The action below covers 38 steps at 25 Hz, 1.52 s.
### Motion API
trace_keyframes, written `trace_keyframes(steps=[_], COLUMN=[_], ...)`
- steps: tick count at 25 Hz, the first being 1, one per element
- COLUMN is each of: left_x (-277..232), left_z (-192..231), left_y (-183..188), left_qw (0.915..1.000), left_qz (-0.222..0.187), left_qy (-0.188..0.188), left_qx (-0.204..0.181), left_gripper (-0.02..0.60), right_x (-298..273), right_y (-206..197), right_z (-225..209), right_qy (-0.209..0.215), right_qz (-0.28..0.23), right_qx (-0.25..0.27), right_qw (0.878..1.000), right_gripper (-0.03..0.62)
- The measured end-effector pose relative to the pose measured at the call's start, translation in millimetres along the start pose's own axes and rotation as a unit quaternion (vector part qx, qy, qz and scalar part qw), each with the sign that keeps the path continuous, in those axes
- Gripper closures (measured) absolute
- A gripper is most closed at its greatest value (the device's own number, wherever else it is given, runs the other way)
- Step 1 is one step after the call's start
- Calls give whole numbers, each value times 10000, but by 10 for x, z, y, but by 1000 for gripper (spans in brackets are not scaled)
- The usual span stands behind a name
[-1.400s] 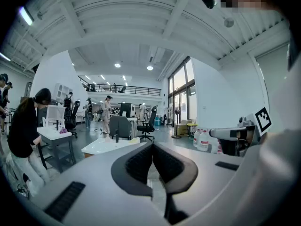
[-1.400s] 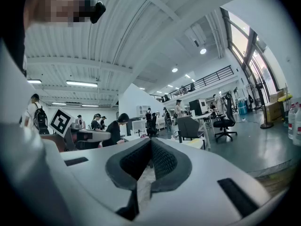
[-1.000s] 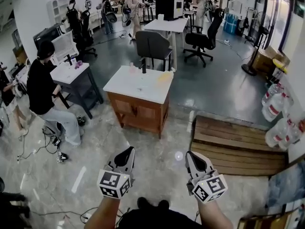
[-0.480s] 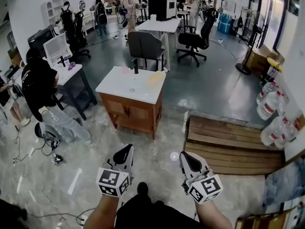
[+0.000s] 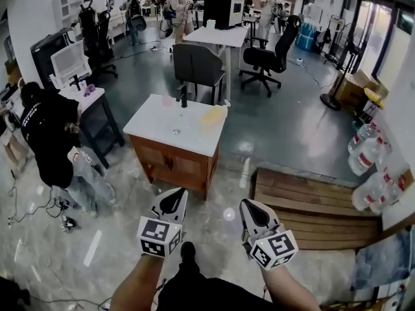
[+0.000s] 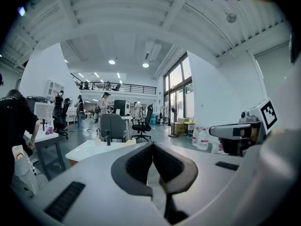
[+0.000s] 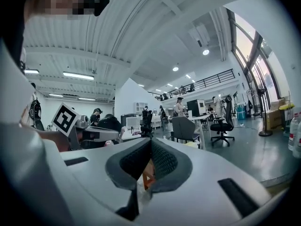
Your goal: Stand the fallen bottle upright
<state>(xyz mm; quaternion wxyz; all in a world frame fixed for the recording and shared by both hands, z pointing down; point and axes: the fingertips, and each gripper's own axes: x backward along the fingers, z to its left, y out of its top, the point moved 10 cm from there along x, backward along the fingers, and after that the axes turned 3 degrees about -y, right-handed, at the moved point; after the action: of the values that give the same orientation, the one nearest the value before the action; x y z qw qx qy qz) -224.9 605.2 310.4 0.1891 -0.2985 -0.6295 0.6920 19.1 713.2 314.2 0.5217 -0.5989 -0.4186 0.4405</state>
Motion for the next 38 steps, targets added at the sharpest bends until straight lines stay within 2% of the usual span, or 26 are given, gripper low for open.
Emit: trace_keyframes(steps=[3,8,14,18,24,28,38], left_x=[-348,-958,-1543,-1843,-2129,-2340,-3288], left_z=[399,1075,1918,2336,2544,2572,2717], left_y=[25,97,41,-67,-80,-68,-59], left_qw=[10000,9991,9999,9980,9976,9972,9949], left_qz=[12,104,95,145,298,478,823], left_qy=[24,56,34,-76,-230,-391,-528], left_qx=[-18,-396,114,609,585,418,257], left_gripper=[566,566,567,566,566,566,566], right_x=[-503,-1403,-2351,-2772,-3040,-3156,-3792], right_y=[-9,52,107,108,-11,-127,-232], right_z=[-159,-403,-644,-781,-839,-981,-1713], right_qy=[-91,-200,-588,-781,-867,-955,-857], right_qz=[118,280,262,231,395,461,560], right_qx=[-73,-139,-115,-260,-568,-871,-1062], right_qw=[9999,9993,9979,9963,9938,9905,9891], right_gripper=[582,582,582,582,580,580,580])
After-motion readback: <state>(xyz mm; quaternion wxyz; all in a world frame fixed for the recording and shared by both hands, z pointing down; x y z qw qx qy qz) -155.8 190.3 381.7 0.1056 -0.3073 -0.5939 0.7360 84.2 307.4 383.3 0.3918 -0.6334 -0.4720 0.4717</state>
